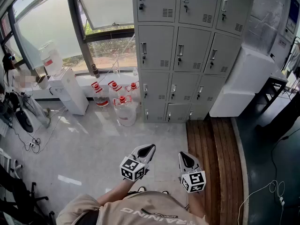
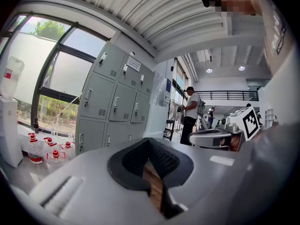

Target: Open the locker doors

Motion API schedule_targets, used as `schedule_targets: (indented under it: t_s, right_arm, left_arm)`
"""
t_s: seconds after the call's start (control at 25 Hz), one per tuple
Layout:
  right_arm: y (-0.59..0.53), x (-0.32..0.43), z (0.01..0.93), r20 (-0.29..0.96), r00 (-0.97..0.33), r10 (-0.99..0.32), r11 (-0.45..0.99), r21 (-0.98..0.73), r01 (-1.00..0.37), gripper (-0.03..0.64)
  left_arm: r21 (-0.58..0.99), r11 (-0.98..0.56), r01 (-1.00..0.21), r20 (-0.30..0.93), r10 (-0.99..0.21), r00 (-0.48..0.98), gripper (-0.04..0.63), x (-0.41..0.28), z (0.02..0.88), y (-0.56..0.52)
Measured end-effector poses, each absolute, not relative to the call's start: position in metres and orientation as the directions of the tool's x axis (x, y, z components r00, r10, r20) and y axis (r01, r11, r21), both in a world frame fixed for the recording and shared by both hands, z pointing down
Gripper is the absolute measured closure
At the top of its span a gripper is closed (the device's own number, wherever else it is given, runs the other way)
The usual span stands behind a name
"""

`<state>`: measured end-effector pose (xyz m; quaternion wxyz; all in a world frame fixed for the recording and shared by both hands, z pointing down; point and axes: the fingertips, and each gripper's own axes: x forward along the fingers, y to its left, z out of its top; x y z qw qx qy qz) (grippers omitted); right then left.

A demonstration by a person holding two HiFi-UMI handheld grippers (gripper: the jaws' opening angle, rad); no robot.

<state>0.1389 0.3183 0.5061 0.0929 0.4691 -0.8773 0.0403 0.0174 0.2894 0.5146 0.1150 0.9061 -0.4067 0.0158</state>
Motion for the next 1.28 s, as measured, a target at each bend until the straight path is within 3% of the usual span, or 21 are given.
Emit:
schedule_targets:
  t_s: [0.48,0.72,0.88,1.04,1.28]
  right_arm:
    - [0.282,0.142,0.554,0.262,-0.602,-0.754,0.620,-0.019,-0.784,0.606]
    - [0.244,0.106,0.574,0.277,-0.650,-0.707,0.670,-0.030,-0.742,0.606]
    - [0.204,0.089,0.581,0.305,-0.605,-0.735,0.634,-0.008,-0.774,0.606]
    - [0.160,0.052,0.575,0.296,-0.551,-0.780,0.573,-0.016,-0.820,0.606]
    - [0.098,-0.015,0.563,0.264,-0.532,-0.805,0.544,-0.030,-0.839,0.606]
  left_arm:
    - [0.170,-0.576,-0.799,0.224,-0.767,0.601,0.588,0.009,0.541,0.263]
    - [0.267,-0.498,-0.825,0.270,-0.783,0.561,0.589,-0.031,0.574,0.235]
    - [0.136,-0.593,-0.793,0.274,-0.747,0.606,0.588,-0.038,0.575,0.195]
    - [0.187,-0.649,-0.738,0.202,-0.710,0.675,0.589,-0.065,0.557,0.142]
    - [0.104,-0.672,-0.733,0.194,-0.709,0.678,0.589,-0.135,0.554,0.068]
